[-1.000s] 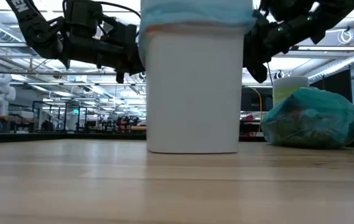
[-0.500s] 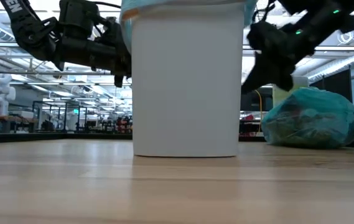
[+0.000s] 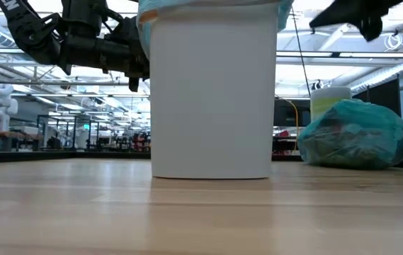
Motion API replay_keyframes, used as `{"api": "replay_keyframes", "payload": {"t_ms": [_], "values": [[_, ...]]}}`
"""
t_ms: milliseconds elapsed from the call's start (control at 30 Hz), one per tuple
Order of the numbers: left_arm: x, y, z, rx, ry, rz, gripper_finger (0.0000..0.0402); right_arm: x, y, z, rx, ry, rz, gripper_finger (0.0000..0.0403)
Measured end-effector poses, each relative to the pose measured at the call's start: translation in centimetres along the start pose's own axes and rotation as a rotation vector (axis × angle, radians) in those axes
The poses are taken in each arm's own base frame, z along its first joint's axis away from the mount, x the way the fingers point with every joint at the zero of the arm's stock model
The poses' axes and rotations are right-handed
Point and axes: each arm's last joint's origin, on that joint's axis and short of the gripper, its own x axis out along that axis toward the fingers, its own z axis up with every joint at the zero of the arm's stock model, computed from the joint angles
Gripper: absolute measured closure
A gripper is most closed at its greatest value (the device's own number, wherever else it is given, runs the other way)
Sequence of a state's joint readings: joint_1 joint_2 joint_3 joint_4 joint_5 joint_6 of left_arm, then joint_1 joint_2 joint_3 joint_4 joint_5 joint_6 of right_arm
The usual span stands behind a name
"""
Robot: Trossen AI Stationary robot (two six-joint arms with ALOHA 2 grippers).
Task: Place trash/remove bag and relplace
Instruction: Put the new blue trash bag inside the white trash bin
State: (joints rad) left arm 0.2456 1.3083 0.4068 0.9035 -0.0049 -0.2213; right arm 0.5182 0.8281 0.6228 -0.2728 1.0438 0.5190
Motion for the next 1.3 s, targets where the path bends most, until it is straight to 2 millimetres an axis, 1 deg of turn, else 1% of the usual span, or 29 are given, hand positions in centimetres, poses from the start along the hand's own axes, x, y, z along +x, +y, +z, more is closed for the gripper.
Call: {"api": "replay_keyframes", "payload": {"t_ms": [100,200,300,400,533,733,900,1033,1167,1233,1300], "values": [[0.0,0.1,0.0,0.001,-0.001,0.004,0.0402,-0.3,-0.1,1.0,-0.003,-0.062,0.004,0.0403],[0.1,0.4,0.3,0.001,-0.018,0.015,0.0401,0.4,0.0,1.8,-0.04,-0.095,0.006,0.0403],[0.5,0.8,1.3,0.001,-0.051,0.032,0.0402,1.6,-0.3,2.8,-0.035,-0.127,0.024,0.0403],[0.8,1.1,2.1,0.003,-0.071,0.021,0.0402,3.2,-0.5,3.5,-0.031,-0.146,0.092,0.0403],[0.9,1.3,2.5,0.006,-0.08,0.002,0.0402,5.5,-1.1,3.8,-0.029,-0.143,0.14,0.0403],[0.9,1.4,2.4,0.005,-0.069,0.003,0.0402,8.9,-1.5,2.5,-0.027,-0.052,0.158,0.0403],[1.0,1.3,2.3,0.003,-0.054,-0.014,0.0402,10.8,-1.6,1.2,-0.02,0.021,0.126,0.0403],[1.0,1.4,2.0,-0.005,-0.025,-0.009,0.0402,11.7,-1.2,0.1,-0.009,0.075,0.133,0.0403],[1.0,1.2,1.8,-0.008,-0.003,-0.012,0.0402,12.2,-0.5,-1.3,-0.004,0.148,0.134,0.0403],[1.0,1.0,1.8,-0.005,-0.001,-0.02,0.0402,12.1,-0.3,-2.1,-0.013,0.205,0.126,0.0403],[1.0,0.9,1.7,-0.001,0.005,-0.025,0.0402,11.4,-0.1,-2.6,-0.038,0.235,0.086,0.0403]]}}
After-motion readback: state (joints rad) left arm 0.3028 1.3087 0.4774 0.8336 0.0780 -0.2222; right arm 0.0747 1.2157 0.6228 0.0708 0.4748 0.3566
